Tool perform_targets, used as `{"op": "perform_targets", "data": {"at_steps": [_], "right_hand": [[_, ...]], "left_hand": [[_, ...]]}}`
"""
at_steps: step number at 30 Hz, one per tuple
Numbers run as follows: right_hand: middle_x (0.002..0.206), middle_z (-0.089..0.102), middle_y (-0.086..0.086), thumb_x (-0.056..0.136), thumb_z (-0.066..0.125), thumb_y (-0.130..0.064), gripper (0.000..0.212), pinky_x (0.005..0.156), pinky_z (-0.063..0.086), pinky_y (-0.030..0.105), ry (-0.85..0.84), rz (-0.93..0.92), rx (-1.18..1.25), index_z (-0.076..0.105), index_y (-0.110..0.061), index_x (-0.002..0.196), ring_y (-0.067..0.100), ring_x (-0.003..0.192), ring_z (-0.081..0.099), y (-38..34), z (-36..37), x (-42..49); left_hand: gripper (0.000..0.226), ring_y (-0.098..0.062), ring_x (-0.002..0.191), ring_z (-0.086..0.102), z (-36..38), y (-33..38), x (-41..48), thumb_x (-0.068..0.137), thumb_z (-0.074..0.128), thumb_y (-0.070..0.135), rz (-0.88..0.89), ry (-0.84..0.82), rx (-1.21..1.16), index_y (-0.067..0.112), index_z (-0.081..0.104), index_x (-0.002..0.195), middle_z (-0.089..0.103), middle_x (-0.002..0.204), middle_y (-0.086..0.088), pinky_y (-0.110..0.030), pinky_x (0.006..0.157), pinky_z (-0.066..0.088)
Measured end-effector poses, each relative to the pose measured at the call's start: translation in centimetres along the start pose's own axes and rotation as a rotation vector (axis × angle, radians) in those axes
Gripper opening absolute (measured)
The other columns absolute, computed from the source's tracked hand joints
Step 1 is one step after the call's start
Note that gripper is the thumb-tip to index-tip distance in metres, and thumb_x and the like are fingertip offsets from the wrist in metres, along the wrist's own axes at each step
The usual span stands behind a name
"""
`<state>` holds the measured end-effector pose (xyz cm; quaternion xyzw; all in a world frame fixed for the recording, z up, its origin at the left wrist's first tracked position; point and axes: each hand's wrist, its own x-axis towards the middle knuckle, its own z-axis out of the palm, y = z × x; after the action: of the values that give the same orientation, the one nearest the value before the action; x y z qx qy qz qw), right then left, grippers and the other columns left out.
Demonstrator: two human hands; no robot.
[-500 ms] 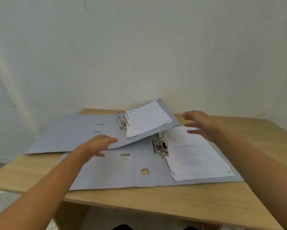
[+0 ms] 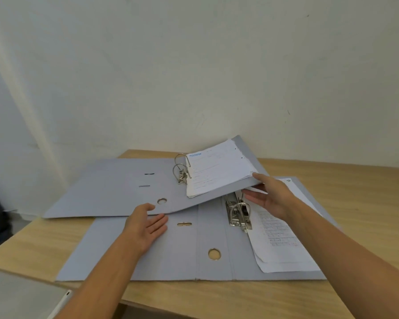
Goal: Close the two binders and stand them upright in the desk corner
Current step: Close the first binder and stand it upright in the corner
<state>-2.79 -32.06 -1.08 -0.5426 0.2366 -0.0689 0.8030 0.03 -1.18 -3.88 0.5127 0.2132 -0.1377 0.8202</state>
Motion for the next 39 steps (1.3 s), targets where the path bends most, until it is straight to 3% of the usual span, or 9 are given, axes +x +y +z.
{"op": "perform_targets", "data": {"at_steps": [5, 7, 12, 18, 22, 26, 31, 33, 39], "right_hand": [[0.095, 0.067, 0.015, 0.094, 0.062, -0.006, 0.028, 0.054, 0.062, 0.032, 0.084, -0.067, 0.096, 0.051, -0.003, 0.120, 0.029, 0.073, 0.072, 0.9, 1.3, 1.4], [0.094, 0.068, 0.015, 0.094, 0.062, -0.006, 0.026, 0.051, 0.061, 0.030, 0.106, -0.088, 0.098, 0.051, -0.003, 0.118, 0.026, 0.068, 0.072, 0.9, 1.0, 1.5], [0.090, 0.067, 0.015, 0.094, 0.061, -0.004, 0.029, 0.048, 0.059, 0.028, 0.144, -0.092, 0.155, 0.051, 0.001, 0.120, 0.026, 0.066, 0.071, 0.2, -0.1, 1.1], [0.090, 0.067, 0.017, 0.093, 0.061, -0.002, 0.032, 0.048, 0.059, 0.028, 0.173, -0.128, 0.201, 0.050, 0.004, 0.122, 0.028, 0.067, 0.072, -1.3, -3.3, -0.2], [0.094, 0.067, 0.019, 0.093, 0.061, -0.001, 0.031, 0.051, 0.061, 0.031, 0.170, -0.164, 0.153, 0.050, 0.004, 0.122, 0.030, 0.071, 0.071, -2.3, -4.8, -1.3], [0.102, 0.065, 0.022, 0.094, 0.058, 0.001, 0.031, 0.053, 0.061, 0.031, 0.148, -0.194, 0.108, 0.049, 0.003, 0.123, 0.033, 0.076, 0.072, -2.5, -5.6, -1.8], [0.105, 0.066, 0.024, 0.094, 0.058, 0.003, 0.031, 0.051, 0.061, 0.030, 0.157, -0.186, 0.121, 0.049, 0.003, 0.123, 0.034, 0.079, 0.072, -2.5, -5.7, -2.1], [0.100, 0.067, 0.023, 0.094, 0.058, 0.002, 0.031, 0.051, 0.061, 0.031, 0.172, -0.189, 0.116, 0.049, 0.004, 0.123, 0.033, 0.075, 0.073, -2.5, -5.4, -2.0], [0.104, 0.066, 0.021, 0.093, 0.061, -0.004, 0.029, 0.054, 0.062, 0.035, 0.179, -0.210, 0.100, 0.053, 0.003, 0.120, 0.033, 0.078, 0.074, -2.5, -4.8, -1.9]], "left_hand": [[0.010, -0.035, 0.099, 0.069, -0.5, -0.7, 0.8, 0.092, 0.051, 0.008, 0.081, 0.025, 0.128, 0.003, 0.048, 0.100, 0.067, 0.113, -0.027, -0.045, 0.086, 0.055], [0.004, -0.034, 0.095, 0.070, -0.4, -0.9, 1.0, 0.091, 0.051, 0.007, 0.118, 0.057, 0.163, 0.005, 0.051, 0.088, 0.069, 0.109, -0.027, -0.044, 0.083, 0.056], [0.032, -0.037, 0.106, 0.065, 0.3, -0.5, 1.6, 0.091, 0.053, 0.010, 0.105, 0.070, 0.039, 0.002, 0.046, 0.121, 0.062, 0.114, -0.025, -0.047, 0.089, 0.054], [0.040, -0.028, 0.104, 0.062, 0.4, 0.6, 3.0, 0.093, 0.055, 0.004, 0.181, 0.186, -0.276, 0.004, 0.050, 0.133, 0.064, 0.112, -0.013, -0.037, 0.092, 0.051], [0.041, -0.029, 0.117, 0.061, -1.0, 1.8, 4.0, 0.098, 0.052, 0.007, 0.168, 0.109, -0.358, 0.009, 0.048, 0.139, 0.059, 0.134, -0.012, -0.041, 0.094, 0.051], [0.045, -0.030, 0.107, 0.064, -1.3, 3.3, 4.2, 0.097, 0.053, 0.004, 0.238, 0.083, -0.248, 0.009, 0.046, 0.141, 0.061, 0.132, -0.014, -0.040, 0.076, 0.055], [0.042, -0.032, 0.110, 0.062, -0.7, 5.3, 3.8, 0.097, 0.046, -0.003, 0.372, 0.025, -0.061, 0.007, 0.048, 0.138, 0.061, 0.129, -0.015, -0.043, 0.079, 0.053], [0.040, -0.030, 0.108, 0.064, -0.3, 5.8, 3.4, 0.097, 0.046, -0.002, 0.426, 0.002, 0.001, 0.008, 0.050, 0.135, 0.064, 0.122, -0.012, -0.041, 0.073, 0.056], [0.027, -0.023, 0.098, 0.068, 1.9, 6.0, 2.5, 0.093, 0.046, 0.006, 0.640, 0.029, 0.190, 0.024, 0.063, 0.106, 0.068, 0.101, 0.003, -0.034, 0.062, 0.061]]}}
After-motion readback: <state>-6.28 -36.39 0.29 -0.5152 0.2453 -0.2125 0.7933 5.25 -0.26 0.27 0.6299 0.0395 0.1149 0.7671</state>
